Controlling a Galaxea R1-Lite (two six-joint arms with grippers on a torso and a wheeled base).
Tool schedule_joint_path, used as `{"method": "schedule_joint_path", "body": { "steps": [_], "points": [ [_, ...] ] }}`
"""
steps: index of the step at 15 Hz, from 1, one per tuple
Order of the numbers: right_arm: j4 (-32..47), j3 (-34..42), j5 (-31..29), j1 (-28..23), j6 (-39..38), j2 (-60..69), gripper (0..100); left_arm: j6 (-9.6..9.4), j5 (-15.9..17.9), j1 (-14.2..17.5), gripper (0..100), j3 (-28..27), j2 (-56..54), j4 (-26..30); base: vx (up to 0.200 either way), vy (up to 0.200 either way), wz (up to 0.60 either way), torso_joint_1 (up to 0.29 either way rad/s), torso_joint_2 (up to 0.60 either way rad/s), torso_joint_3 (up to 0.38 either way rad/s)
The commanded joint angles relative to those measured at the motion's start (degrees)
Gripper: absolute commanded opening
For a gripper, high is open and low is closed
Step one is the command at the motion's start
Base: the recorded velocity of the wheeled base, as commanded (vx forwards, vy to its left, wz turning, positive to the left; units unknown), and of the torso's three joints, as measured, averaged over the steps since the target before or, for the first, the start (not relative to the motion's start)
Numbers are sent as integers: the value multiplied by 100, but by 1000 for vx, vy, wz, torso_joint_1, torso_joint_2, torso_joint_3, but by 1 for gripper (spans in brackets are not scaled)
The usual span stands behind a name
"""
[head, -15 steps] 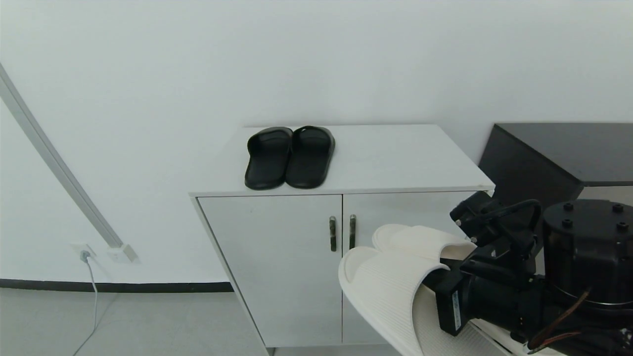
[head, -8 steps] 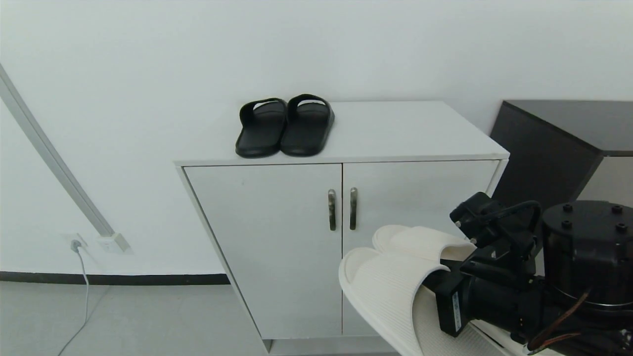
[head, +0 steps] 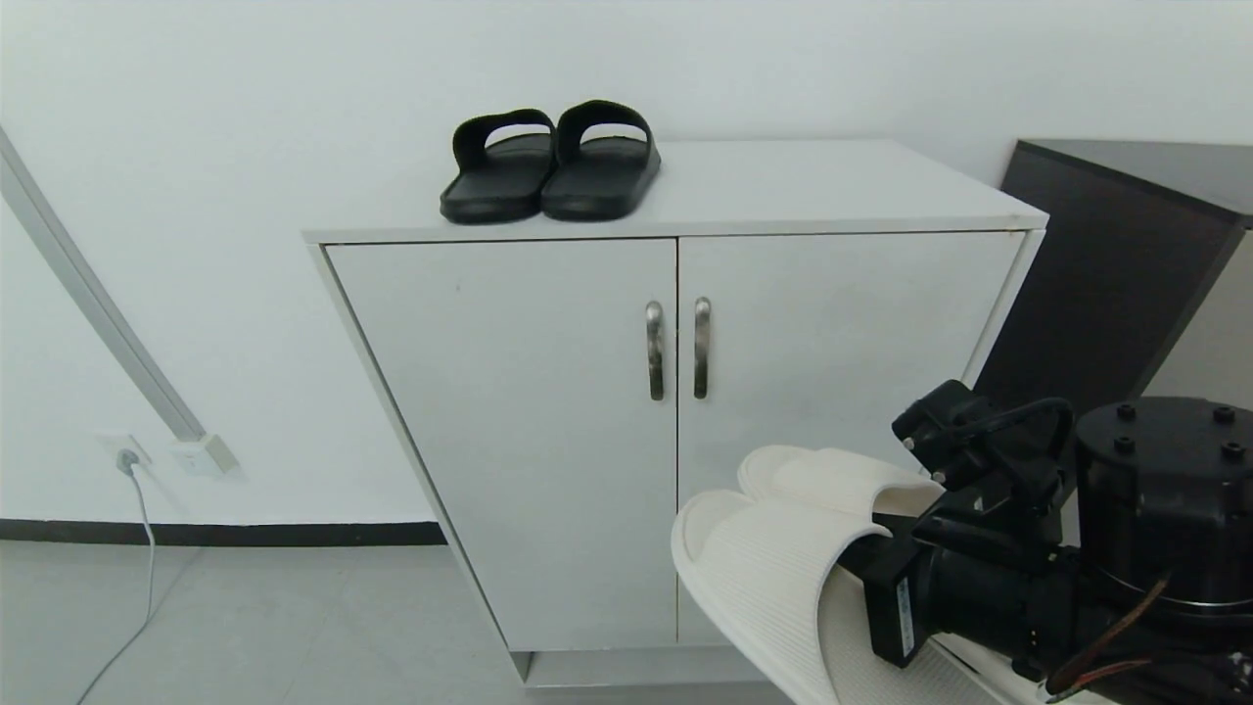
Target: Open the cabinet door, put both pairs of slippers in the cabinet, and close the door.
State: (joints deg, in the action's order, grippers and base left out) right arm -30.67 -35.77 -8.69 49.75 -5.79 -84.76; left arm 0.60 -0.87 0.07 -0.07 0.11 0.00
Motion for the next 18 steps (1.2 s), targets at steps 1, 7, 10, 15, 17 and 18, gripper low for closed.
{"method": "schedule_joint_path", "body": {
  "steps": [1,7,10,15,17,18],
  "points": [
    [0,26,-1,8,-1,-5,0,-25,-1,1,100,-1,-2,0,0,0,0,-95,486,373],
    [-9,35,8,0,-1,-14,0,-139,60,1,100,-10,59,18,0,0,0,-50,432,377],
    [-9,52,8,0,-1,-14,0,-148,60,-130,100,-1,297,18,0,0,0,-2,134,121],
    [-18,52,8,0,-1,-14,0,-657,456,-412,100,-54,929,-26,0,0,0,0,0,0],
    [-18,52,-1,0,8,-23,0,46,508,-772,100,-968,2107,-668,0,0,0,0,0,0],
    [-18,52,-1,0,8,-14,0,55,596,-983,100,-1285,2819,-984,0,0,0,0,0,0]
  ]
}}
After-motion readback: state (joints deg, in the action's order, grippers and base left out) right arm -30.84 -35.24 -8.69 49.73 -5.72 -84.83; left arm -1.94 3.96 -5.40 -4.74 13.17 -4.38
